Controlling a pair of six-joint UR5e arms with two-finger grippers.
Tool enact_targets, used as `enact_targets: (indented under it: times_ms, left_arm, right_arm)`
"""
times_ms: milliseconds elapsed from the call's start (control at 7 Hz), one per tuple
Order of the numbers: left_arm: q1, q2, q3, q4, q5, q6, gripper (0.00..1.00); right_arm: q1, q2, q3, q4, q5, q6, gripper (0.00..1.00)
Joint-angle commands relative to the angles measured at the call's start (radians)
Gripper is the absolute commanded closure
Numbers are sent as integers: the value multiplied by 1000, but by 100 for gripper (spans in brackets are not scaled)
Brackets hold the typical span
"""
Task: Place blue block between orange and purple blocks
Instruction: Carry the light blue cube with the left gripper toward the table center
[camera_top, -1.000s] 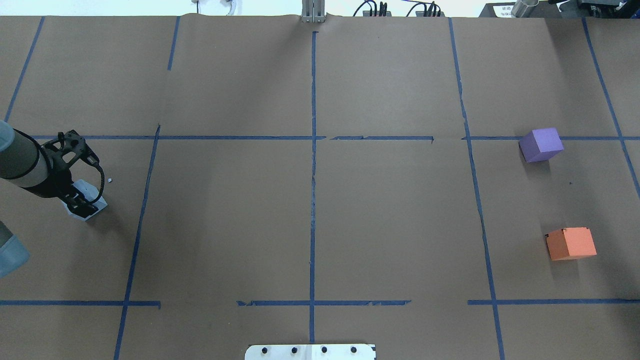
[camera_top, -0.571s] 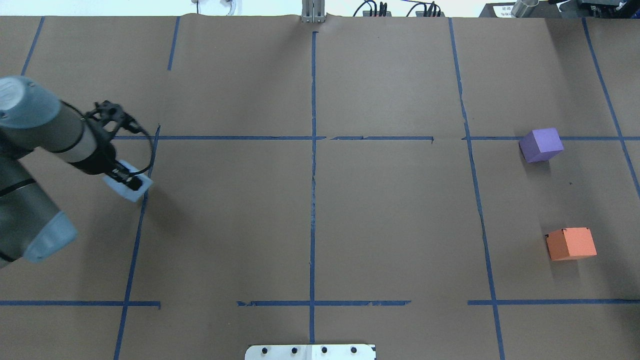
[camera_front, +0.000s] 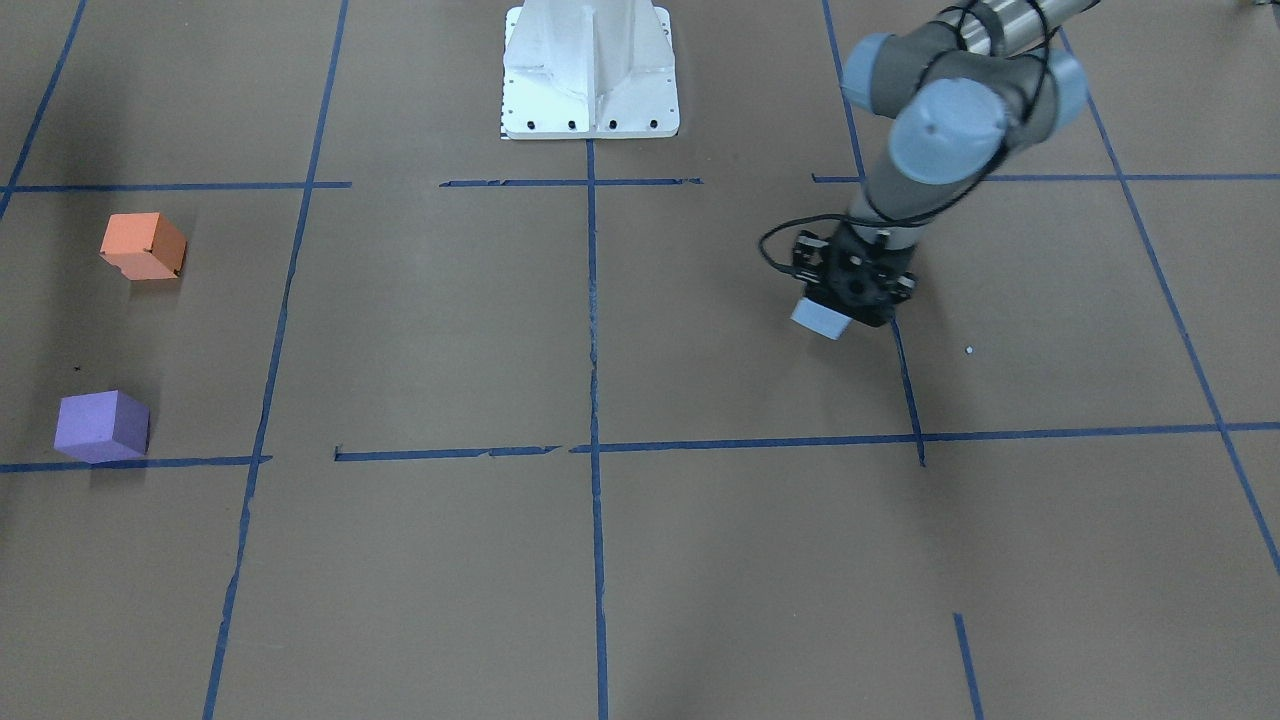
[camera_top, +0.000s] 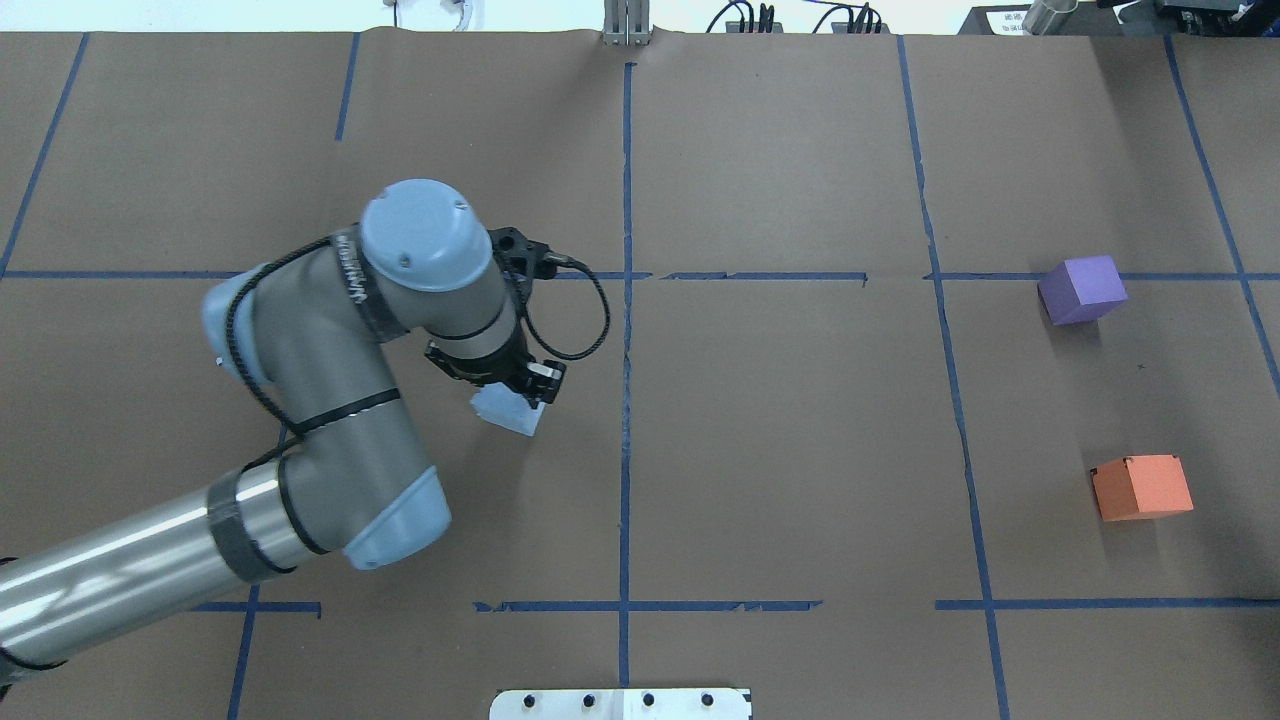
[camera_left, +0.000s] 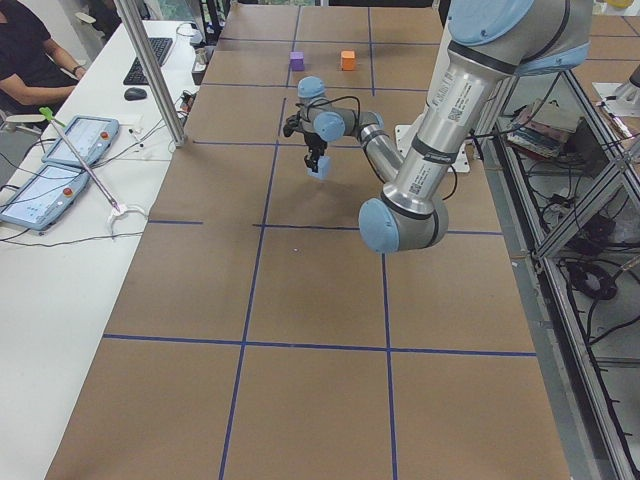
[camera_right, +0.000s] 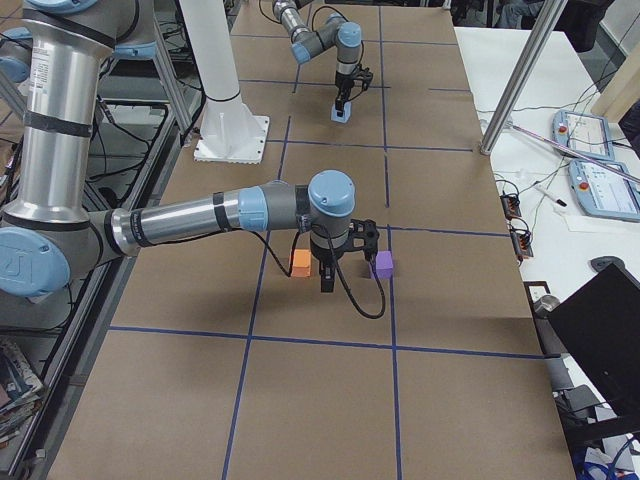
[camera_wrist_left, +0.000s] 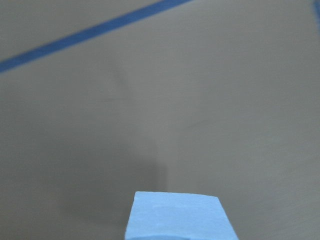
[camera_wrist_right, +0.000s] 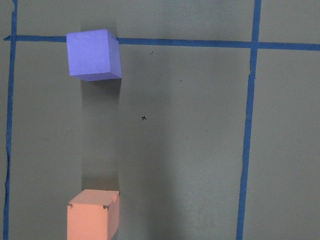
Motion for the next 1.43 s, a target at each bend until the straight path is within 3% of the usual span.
enact_targets:
  times_ms: [0,286,714,857,1000,1143,1286]
  left_arm:
    - [27,-170,197,-23,49,-111,80]
    - [48,-207,254,-69,64,-160,71]
    - [56,-221,291,-71,69,-199,14]
    - [54,-222,282,-69,70,-197,0]
    - [30,-221,241,-68,69,-199,0]
    - [-16,-175,125,-63,66,-200,0]
    - [-63,-56,-45,-57,63,-197,0]
  right_arm:
    - [-8,0,0,0,22,2,0]
    - [-11,0,0,0,24,2,0]
    - [-86,35,9,21,23,122,0]
    - [-158,40,12,140,21,286,0]
    - [-250,45,9,308,10,491,0]
    - [-349,96,8,437,-35,740,0]
    - [-485,191,11,478,-112,966,0]
